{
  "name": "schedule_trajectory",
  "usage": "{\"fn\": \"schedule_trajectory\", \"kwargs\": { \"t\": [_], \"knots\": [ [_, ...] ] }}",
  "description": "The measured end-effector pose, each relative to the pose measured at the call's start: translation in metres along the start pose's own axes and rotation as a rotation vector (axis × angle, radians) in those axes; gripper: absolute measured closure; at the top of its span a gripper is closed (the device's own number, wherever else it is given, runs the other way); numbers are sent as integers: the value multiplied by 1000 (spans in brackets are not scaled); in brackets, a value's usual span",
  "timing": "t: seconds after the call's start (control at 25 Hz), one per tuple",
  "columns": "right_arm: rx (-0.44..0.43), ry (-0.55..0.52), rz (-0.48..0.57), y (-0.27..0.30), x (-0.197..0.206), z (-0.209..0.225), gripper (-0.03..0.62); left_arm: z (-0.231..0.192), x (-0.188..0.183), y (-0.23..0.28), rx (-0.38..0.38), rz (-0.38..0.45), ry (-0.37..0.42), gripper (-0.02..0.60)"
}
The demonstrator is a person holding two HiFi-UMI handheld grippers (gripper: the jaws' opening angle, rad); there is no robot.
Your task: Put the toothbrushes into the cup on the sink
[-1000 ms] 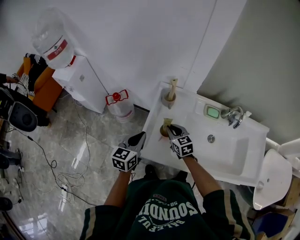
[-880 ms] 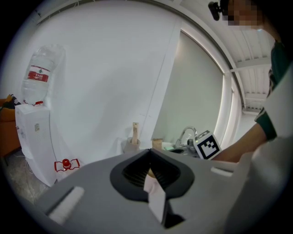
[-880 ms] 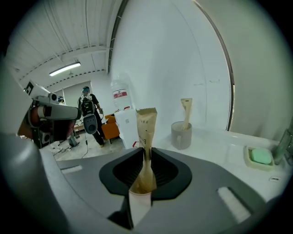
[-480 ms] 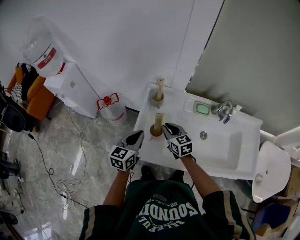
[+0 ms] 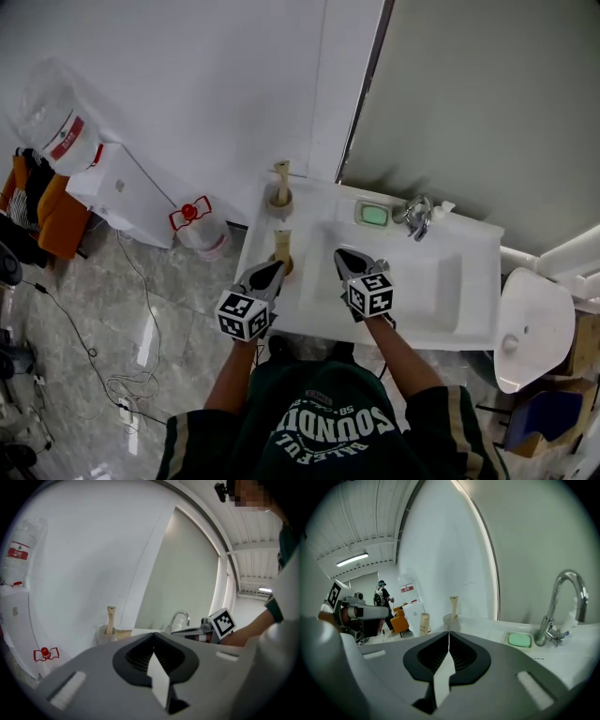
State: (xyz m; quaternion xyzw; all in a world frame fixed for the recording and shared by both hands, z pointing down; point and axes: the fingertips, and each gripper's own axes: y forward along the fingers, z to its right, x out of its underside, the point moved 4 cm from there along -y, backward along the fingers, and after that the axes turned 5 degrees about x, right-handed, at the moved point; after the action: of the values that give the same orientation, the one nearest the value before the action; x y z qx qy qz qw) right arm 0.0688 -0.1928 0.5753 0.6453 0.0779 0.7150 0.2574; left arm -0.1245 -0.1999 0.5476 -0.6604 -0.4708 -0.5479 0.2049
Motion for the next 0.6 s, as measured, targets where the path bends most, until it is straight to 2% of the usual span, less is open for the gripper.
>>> {"fn": "schedule_trajectory", "kwargs": {
  "t": [0.6],
  "knots": [
    [186, 17, 152, -86, -33, 113, 591, 65, -17, 101, 119, -27, 54, 532]
  ]
}}
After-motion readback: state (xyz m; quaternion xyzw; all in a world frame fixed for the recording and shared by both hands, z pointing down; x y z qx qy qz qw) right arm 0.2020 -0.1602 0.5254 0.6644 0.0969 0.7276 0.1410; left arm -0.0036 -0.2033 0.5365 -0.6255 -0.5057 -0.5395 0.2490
